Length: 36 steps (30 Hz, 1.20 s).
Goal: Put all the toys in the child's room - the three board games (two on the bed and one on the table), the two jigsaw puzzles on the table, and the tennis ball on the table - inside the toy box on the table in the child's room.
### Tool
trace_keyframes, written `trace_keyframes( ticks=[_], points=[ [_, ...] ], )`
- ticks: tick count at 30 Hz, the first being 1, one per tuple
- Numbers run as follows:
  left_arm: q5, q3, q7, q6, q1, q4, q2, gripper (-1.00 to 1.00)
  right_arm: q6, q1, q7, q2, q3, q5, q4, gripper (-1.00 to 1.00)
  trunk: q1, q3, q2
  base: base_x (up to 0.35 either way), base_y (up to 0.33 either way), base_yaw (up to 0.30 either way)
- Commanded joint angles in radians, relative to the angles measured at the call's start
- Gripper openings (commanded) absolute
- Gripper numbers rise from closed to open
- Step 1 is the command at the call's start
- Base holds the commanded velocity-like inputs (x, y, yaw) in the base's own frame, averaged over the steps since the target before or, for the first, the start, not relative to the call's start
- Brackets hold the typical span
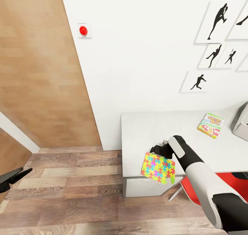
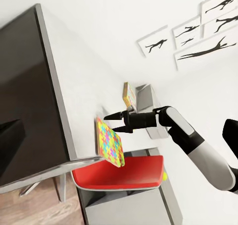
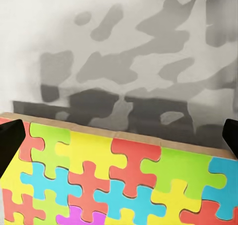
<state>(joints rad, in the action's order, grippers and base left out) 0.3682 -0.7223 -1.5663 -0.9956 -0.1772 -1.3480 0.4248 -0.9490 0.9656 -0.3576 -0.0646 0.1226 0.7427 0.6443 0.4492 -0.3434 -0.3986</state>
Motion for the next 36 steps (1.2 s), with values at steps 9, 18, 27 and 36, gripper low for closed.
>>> trace_keyframes(
  ticks=[9,18,27,36],
  points=[
    [-0.002,0.0,-0.004,-0.011,-0.001,0.0,0.0,1.0,0.008,0.0,-0.01,-0.001,0.005,0.002,-0.013,1.0,0.001,-0.002,-0.001,0.0,0.0,0.0],
    [-0.001,0.0,-0.004,-0.011,-0.001,0.0,0.0,1.0,0.088,0.008,-0.013,-0.001,0.001,0.004,0.066,1.0,0.001,0.004,-0.001,0.0,0.0,-0.081],
    [0.0,0.0,-0.004,-0.011,-0.001,0.0,-0.001,1.0,0.111,0.01,-0.013,-0.002,-0.004,0.009,0.075,1.0,0.001,0.016,-0.001,0.0,0.0,-0.175],
    [-0.001,0.0,-0.004,-0.011,-0.001,0.0,0.0,1.0,0.096,0.001,-0.008,-0.014,-0.012,0.017,0.181,1.0,0.001,0.028,-0.001,0.0,0.0,-0.179]
  ],
)
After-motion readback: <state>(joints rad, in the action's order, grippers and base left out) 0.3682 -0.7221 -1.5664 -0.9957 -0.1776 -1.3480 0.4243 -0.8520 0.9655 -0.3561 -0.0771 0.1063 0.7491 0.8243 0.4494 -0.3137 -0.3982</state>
